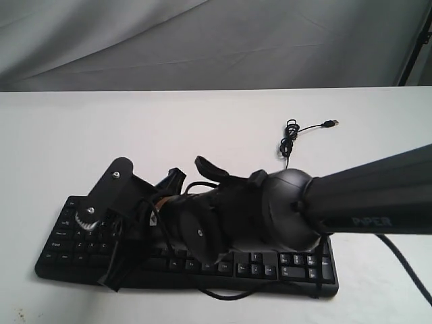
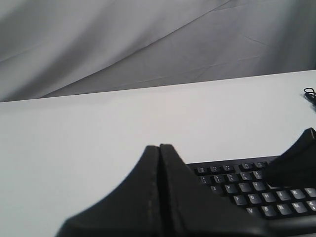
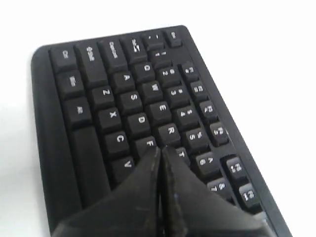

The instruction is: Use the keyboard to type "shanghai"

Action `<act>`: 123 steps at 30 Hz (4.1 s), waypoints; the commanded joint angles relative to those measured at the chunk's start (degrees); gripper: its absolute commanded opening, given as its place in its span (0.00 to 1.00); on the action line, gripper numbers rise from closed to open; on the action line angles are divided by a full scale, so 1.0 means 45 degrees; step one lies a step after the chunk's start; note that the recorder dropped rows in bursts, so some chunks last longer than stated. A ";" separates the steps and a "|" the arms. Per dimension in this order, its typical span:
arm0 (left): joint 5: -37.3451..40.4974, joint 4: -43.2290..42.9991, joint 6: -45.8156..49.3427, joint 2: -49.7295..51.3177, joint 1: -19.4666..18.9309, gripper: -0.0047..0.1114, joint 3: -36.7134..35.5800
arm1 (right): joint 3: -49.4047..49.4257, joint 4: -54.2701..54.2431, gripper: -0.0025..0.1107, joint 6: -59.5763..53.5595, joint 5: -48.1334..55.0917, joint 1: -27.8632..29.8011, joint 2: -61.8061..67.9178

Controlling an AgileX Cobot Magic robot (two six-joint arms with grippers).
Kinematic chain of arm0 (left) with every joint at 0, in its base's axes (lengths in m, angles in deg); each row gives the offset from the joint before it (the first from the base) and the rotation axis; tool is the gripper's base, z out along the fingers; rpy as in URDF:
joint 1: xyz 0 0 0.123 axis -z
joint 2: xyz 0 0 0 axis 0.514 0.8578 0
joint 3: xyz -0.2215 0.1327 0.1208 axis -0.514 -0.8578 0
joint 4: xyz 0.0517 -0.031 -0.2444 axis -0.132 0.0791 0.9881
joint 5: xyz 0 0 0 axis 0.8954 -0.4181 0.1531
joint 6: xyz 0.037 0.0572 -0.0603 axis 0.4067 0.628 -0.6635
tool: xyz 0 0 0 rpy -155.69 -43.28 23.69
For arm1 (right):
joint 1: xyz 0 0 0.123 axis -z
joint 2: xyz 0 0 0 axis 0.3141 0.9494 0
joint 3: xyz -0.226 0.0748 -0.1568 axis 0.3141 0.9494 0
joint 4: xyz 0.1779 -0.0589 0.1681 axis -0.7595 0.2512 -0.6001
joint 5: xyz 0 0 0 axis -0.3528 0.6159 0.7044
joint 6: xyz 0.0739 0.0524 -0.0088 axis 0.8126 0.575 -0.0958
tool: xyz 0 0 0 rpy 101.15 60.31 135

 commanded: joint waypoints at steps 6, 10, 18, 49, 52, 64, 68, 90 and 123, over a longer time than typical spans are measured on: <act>-0.0061 -0.0010 -0.0035 -0.0044 0.0051 0.04 -0.0055 | -0.1735 0.0087 0.02 -0.0259 0.0892 0.0018 0.1332; -0.0061 -0.0010 -0.0035 -0.0044 0.0051 0.04 -0.0055 | -0.1735 0.0139 0.02 -0.0386 0.1037 0.0251 0.1365; -0.0061 -0.0010 -0.0035 -0.0044 0.0051 0.04 -0.0055 | -0.1705 0.0300 0.02 -0.0386 0.1253 0.0440 0.1431; -0.0061 -0.0010 -0.0035 -0.0044 0.0051 0.04 -0.0055 | -0.0447 0.0644 0.02 -0.0442 0.0622 0.0622 0.0536; -0.0061 -0.0010 -0.0035 -0.0044 0.0051 0.04 -0.0055 | -0.0447 0.0610 0.02 -0.0442 0.0573 0.0547 0.0559; -0.0061 -0.0010 -0.0035 -0.0044 0.0051 0.04 -0.0055 | -0.0447 0.0513 0.02 -0.0442 0.0412 0.0514 0.0906; -0.0061 -0.0010 -0.0035 -0.0044 0.0051 0.04 -0.0055 | -0.0447 0.0513 0.02 -0.0442 0.0342 0.0514 0.0906; -0.0061 -0.0010 -0.0035 -0.0044 0.0051 0.04 -0.0055 | -0.0447 0.0419 0.02 -0.0416 0.0270 0.0438 0.1014; -0.0061 -0.0010 -0.0035 -0.0044 0.0051 0.04 -0.0055 | -0.6001 0.1044 0.02 -0.0466 0.2828 -0.0389 0.3825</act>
